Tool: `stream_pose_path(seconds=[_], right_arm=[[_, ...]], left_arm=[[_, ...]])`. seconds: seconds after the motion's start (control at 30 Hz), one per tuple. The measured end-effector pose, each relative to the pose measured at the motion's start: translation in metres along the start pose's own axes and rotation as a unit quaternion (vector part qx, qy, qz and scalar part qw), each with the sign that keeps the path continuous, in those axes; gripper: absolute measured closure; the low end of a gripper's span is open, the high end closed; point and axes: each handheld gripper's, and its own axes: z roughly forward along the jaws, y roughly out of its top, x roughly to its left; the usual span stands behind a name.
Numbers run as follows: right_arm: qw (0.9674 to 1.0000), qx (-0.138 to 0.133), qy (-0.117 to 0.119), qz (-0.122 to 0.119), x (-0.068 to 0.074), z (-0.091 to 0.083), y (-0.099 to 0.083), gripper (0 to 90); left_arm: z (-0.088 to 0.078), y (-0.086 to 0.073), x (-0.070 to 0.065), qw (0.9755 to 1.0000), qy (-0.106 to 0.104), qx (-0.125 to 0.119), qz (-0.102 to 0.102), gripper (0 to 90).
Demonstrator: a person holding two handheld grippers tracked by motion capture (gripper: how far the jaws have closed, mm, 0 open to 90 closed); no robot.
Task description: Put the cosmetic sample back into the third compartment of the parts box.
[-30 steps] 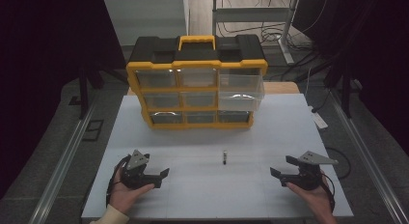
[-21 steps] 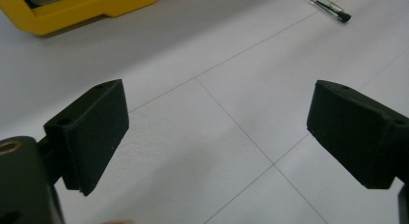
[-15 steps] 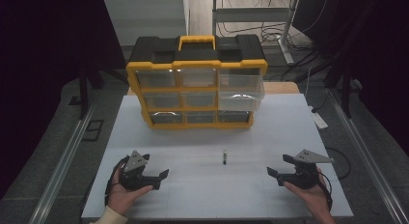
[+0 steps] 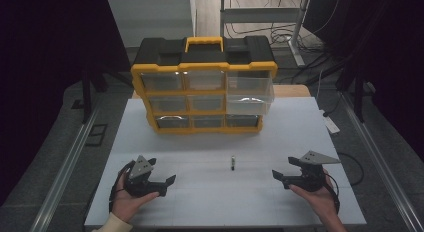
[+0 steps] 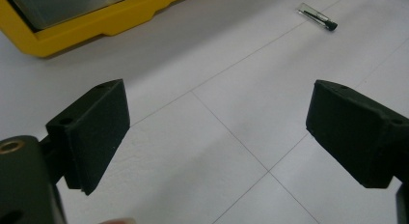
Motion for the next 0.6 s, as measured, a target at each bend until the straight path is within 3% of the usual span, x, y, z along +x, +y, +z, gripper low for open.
stream_pose_path(seconds=[0.53,0.6], right_arm=[[0.9992,0.006,0.026,-0.03,0.011,0.013,0.018,16.2],[0.9988,0.006,0.04,-0.028,0.014,0.015,0.023,16.2]], left_arm=[[0.001,0.003,0.001,1.0,-0.003,0.003,0.004,9.3],[0.001,0.003,0.0,1.0,-0.005,0.003,0.008,9.3]])
